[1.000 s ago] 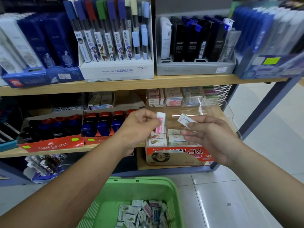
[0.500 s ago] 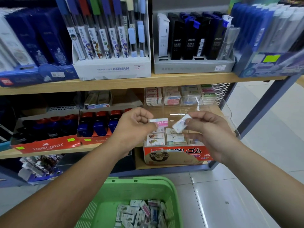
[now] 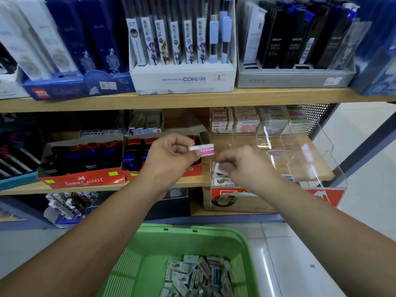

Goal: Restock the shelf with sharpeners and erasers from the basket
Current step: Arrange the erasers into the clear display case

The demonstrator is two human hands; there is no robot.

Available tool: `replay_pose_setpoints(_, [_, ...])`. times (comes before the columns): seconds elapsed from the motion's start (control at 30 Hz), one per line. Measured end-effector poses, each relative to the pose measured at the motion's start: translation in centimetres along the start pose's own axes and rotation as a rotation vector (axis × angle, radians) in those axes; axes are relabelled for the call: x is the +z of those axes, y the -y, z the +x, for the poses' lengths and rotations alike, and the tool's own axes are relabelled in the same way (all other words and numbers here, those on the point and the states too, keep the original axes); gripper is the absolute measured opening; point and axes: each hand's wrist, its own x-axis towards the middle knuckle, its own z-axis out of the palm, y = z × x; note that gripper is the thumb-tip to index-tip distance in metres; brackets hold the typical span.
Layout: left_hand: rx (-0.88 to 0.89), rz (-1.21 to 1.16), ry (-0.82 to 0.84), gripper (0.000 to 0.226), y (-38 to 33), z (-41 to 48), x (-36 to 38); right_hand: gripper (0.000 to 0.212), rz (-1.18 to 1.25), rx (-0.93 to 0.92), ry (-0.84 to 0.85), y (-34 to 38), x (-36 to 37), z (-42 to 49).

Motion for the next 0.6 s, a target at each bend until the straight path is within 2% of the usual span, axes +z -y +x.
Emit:
replay_pose_setpoints(0.13, [-0.049,-0.059,0.046,0.017,0.4,0.0,-0.4,0.030,-0.006,-0.056,0.049,-1.5,0.6,0.2])
replay_pose_setpoints(0.23, [-0.092,-0.126,0.117,0.017,0.2,-0.3,-0.4,0.045,0.241,0.006,-0.013,-1.9,-0.5,-0.4])
replay_pose_setpoints(0.3, [-0.083,-0.134,0.152,0.019,-0.1,-0.6,0.0,0.038,0.398,0.020,-0.148,-2.1,-1.6,-0.9])
replay_pose_setpoints(0.4, [-0.023,-0.088,0.223,0.021,-0.4,-1.4,1.2,0.019,0.493,0.051,-0.290,-3.1,-3.7,-2.1])
replay_pose_setpoints(0.5, [0.042,-0.005,0.254,0.017,-0.9,-2.2,3.5,0.010,0.398,0.112,-0.394,-5.8,-6.3,-3.8])
replay_pose_setpoints(0.6, [0.184,0.144,0.241,0.013,-1.4,-2.1,6.5,0.008,0.257,0.200,-0.425,-8.8,-7.9,-5.6])
